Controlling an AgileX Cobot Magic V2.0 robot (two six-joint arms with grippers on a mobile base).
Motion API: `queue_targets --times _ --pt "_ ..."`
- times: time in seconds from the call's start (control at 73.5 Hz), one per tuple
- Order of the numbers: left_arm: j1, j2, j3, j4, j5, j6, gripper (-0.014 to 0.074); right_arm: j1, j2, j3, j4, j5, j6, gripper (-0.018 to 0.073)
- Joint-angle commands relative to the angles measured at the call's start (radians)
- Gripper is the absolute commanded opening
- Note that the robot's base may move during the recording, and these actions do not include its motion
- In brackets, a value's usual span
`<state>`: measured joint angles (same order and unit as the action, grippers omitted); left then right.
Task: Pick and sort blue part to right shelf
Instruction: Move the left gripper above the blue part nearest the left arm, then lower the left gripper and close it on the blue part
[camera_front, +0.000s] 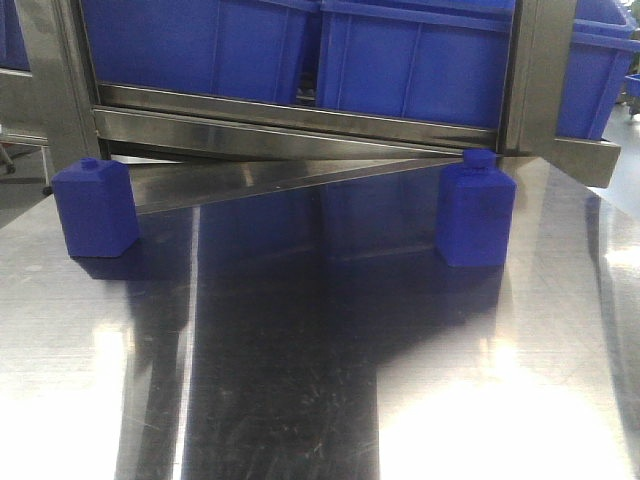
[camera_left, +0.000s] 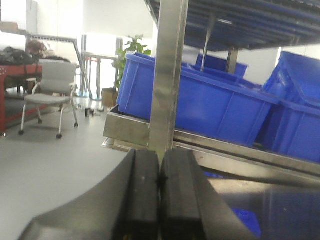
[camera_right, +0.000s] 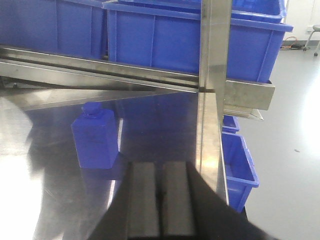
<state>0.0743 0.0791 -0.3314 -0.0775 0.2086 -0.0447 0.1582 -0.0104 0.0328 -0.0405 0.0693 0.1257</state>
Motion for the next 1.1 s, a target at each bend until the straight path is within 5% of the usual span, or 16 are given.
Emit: queue_targets --times 0.0,0.245,0.381,0.558,0.721,1.089 --pt "0.000 0.108 -0.153 -0.008 0.074 -0.002 0.0135 -0.002 -0.022 -0.023 -0.007 -0.089 -0.009 0.0057" --pt "-0.073 0.457 -0.402 -0.172 0.352 0.106 0.0404 -0.002 -0.022 -0.023 -0.007 -0.089 -0.009 0.0057" --pt "-0.141 0.634 -0.462 -0.254 0.392 0.151 0.0514 -0.002 -0.022 -0.023 -0.007 -0.089 -0.009 0.0057" --pt "-0.241 0.849 -0.585 -0.260 0.401 0.154 0.0645 -0.002 -0.022 -0.023 -0.007 -0.090 -0.009 0.0057" --pt "-0.294 1.055 -0.743 -0.249 0.434 0.156 0.0662 -0.002 -0.022 -0.023 -0.007 -0.090 -0.009 0.0057" --pt "-0.298 1.503 -1.153 -0.170 0.752 0.136 0.0662 -0.002 -0.022 -0.023 -0.007 -0.090 -0.009 0.0057"
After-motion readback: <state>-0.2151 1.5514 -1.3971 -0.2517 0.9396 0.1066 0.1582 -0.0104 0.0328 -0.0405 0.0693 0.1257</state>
